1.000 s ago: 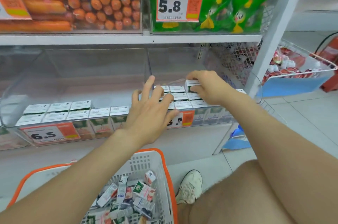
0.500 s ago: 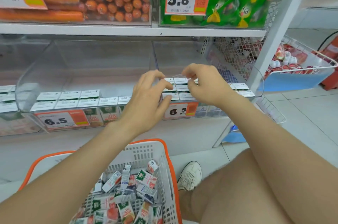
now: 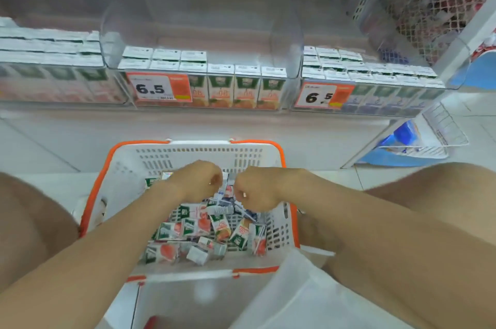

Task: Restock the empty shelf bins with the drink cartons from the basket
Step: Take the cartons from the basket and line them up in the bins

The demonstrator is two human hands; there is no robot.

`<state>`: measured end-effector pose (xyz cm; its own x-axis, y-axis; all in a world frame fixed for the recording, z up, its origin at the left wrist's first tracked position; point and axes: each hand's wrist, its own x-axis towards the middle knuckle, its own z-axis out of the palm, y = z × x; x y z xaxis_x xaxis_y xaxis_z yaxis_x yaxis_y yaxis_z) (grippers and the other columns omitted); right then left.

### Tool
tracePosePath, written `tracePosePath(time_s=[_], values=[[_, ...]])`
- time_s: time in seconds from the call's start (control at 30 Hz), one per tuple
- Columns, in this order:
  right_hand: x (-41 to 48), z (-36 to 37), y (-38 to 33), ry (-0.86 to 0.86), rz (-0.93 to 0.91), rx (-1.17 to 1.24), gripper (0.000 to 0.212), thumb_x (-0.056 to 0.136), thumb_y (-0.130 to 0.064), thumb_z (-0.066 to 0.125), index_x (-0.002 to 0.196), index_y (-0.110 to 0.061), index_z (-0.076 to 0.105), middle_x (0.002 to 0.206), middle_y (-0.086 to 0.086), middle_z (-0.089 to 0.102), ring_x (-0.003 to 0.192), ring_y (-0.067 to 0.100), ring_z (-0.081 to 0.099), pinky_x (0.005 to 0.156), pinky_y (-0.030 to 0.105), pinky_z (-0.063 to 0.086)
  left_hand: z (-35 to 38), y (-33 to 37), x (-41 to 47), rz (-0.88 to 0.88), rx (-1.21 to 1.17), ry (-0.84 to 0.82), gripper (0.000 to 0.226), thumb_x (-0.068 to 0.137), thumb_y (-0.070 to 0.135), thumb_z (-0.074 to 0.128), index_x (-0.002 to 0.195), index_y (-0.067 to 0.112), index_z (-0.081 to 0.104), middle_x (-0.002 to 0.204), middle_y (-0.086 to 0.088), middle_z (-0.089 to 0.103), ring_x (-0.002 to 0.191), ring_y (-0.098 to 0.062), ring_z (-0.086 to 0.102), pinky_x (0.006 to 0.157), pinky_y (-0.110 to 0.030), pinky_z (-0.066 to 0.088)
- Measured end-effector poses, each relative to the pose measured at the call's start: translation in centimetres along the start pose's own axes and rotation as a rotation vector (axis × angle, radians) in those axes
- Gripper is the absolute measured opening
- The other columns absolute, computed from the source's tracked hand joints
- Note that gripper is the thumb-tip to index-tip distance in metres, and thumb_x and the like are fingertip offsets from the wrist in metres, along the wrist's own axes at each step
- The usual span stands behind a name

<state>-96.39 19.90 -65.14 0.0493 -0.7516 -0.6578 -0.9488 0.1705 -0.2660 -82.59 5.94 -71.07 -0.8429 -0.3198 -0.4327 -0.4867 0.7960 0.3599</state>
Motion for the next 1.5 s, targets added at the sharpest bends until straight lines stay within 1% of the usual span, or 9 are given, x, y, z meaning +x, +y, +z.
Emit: tracePosePath(time_s=[0.13, 0.33, 0.5, 0.8, 0.97, 1.03, 1.23, 1.37, 1.5], values=[[4.4, 4.7, 0.5, -0.120, 0.053, -0.092, 0.035, 0.098, -0.004, 0.051, 0.065, -0.012, 0.042, 0.067, 0.005, 0.043, 0.062, 0.023, 0.037, 0.059, 0.038, 0.037, 4.2, -1.5, 0.3, -0.072, -0.039, -0.232, 0.022, 0.104, 0.024, 0.057, 0.117, 0.016, 0.073, 0.119, -0.002, 0.068, 0.108, -0.025, 0.066, 0.095, -0.039, 0.054], [9.0, 11.0, 1.5, -0.199, 0.060, -0.213, 0.018, 0.096, 0.003, 0.052, 0.085, -0.011, 0.048, 0.081, 0.005, 0.050, 0.070, 0.022, 0.051, 0.054, 0.032, 0.040, 9.3, -2.9, 0.8, -0.130, -0.076, -0.474, 0.020, 0.097, 0.026, 0.070, 0.115, 0.019, 0.073, 0.120, -0.002, 0.069, 0.107, -0.023, 0.067, 0.089, -0.037, 0.056], [10.6, 14.4, 2.5, -0.304, -0.021, -0.374, 0.020, 0.091, 0.001, 0.068, 0.105, -0.010, 0.059, 0.109, 0.007, 0.065, 0.091, 0.026, 0.064, 0.058, 0.035, 0.046, 11.6, -3.6, 0.1, -0.207, -0.093, -0.713, 0.062, 0.080, 0.061, 0.083, 0.126, 0.023, 0.067, 0.129, -0.003, 0.066, 0.088, -0.023, 0.074, 0.077, -0.034, 0.061], [12.3, 17.9, 4.0, -0.226, -0.225, -0.768, 0.034, 0.099, -0.008, 0.063, 0.133, -0.009, 0.065, 0.133, 0.013, 0.059, 0.118, 0.034, 0.059, 0.094, 0.045, 0.054, 12.3, -5.2, -0.3, -0.291, -0.271, -0.620, 0.046, 0.087, 0.042, 0.083, 0.124, 0.020, 0.065, 0.128, -0.006, 0.060, 0.081, -0.023, 0.076, 0.071, -0.036, 0.066], [12.3, 18.4, 3.7, -0.164, -0.238, -0.848, 0.032, 0.107, -0.013, 0.049, 0.135, -0.009, 0.064, 0.139, 0.013, 0.053, 0.125, 0.032, 0.051, 0.100, 0.042, 0.046, 12.1, -6.3, 0.1, -0.260, -0.355, -0.403, 0.021, 0.106, 0.037, 0.054, 0.106, 0.018, 0.062, 0.101, -0.004, 0.062, 0.075, -0.023, 0.055, 0.069, -0.031, 0.048], [12.1, 18.2, 3.9, -0.140, -0.269, -0.876, 0.032, 0.105, -0.015, 0.054, 0.136, -0.012, 0.063, 0.139, 0.011, 0.056, 0.126, 0.031, 0.051, 0.102, 0.042, 0.046, 12.0, -6.2, -0.2, -0.251, -0.362, -0.330, 0.016, 0.112, 0.032, 0.043, 0.118, 0.027, 0.057, 0.091, -0.001, 0.062, 0.067, -0.018, 0.052, 0.062, -0.029, 0.043], [12.1, 18.0, 4.1, -0.136, -0.257, -0.847, 0.030, 0.105, -0.014, 0.055, 0.134, -0.010, 0.061, 0.130, 0.009, 0.066, 0.120, 0.030, 0.059, 0.103, 0.042, 0.046, 12.7, -6.8, -0.5, -0.195, -0.350, -0.310, 0.029, 0.110, 0.037, 0.051, 0.138, 0.030, 0.059, 0.145, -0.004, 0.059, 0.120, -0.025, 0.060, 0.091, -0.032, 0.043], [11.9, 17.3, 4.3, -0.185, -0.243, -0.880, 0.033, 0.097, -0.013, 0.068, 0.131, -0.011, 0.067, 0.136, 0.011, 0.060, 0.126, 0.031, 0.052, 0.106, 0.041, 0.043, 13.0, -7.1, -0.8, -0.198, -0.280, -0.307, 0.036, 0.103, 0.016, 0.063, 0.130, 0.040, 0.057, 0.148, -0.005, 0.055, 0.108, -0.025, 0.066, 0.079, -0.037, 0.053], [11.3, 14.4, 4.4, -0.131, -0.171, -0.629, 0.026, 0.093, -0.017, 0.072, 0.119, -0.013, 0.069, 0.125, 0.009, 0.060, 0.118, 0.028, 0.050, 0.100, 0.040, 0.046, 12.5, -7.3, -0.8, -0.259, -0.313, -0.308, 0.037, 0.104, 0.009, 0.058, 0.120, 0.042, 0.059, 0.153, -0.004, 0.052, 0.112, -0.030, 0.068, 0.087, -0.046, 0.060]])
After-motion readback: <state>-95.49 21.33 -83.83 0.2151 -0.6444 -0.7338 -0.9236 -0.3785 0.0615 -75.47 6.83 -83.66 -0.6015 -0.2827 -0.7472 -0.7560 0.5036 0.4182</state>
